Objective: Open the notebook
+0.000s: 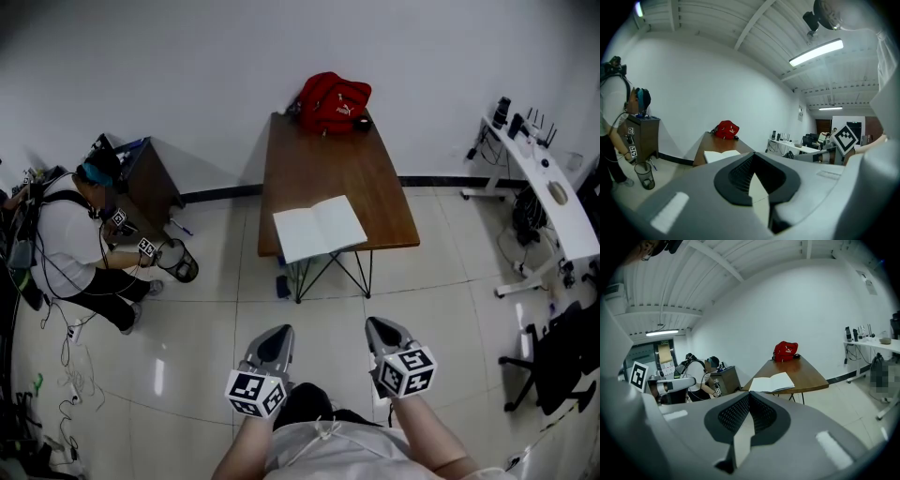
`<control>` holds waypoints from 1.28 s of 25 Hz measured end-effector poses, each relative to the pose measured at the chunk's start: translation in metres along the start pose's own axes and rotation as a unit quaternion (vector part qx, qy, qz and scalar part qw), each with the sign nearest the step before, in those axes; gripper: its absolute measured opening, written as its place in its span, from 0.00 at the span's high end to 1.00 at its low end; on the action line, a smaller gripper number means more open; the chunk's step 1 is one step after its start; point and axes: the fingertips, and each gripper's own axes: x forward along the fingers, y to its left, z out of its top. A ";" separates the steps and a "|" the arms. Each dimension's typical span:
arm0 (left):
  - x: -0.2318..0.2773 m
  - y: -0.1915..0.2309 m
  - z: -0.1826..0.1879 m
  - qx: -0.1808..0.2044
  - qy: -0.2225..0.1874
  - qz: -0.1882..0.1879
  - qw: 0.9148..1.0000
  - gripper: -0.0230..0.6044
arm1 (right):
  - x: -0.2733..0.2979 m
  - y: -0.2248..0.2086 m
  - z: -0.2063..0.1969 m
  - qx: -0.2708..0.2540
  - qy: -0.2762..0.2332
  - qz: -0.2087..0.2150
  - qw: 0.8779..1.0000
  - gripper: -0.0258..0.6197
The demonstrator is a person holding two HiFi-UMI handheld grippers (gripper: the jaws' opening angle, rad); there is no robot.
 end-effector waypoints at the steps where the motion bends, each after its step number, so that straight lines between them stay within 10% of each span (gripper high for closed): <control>1: -0.002 0.000 0.002 0.000 -0.001 0.001 1.000 0.95 | -0.003 0.002 0.001 -0.003 -0.001 -0.001 1.000 0.96; 32: -0.006 0.006 0.035 -0.006 -0.023 -0.001 1.000 0.95 | -0.009 0.022 0.038 -0.088 -0.024 -0.012 0.996 0.96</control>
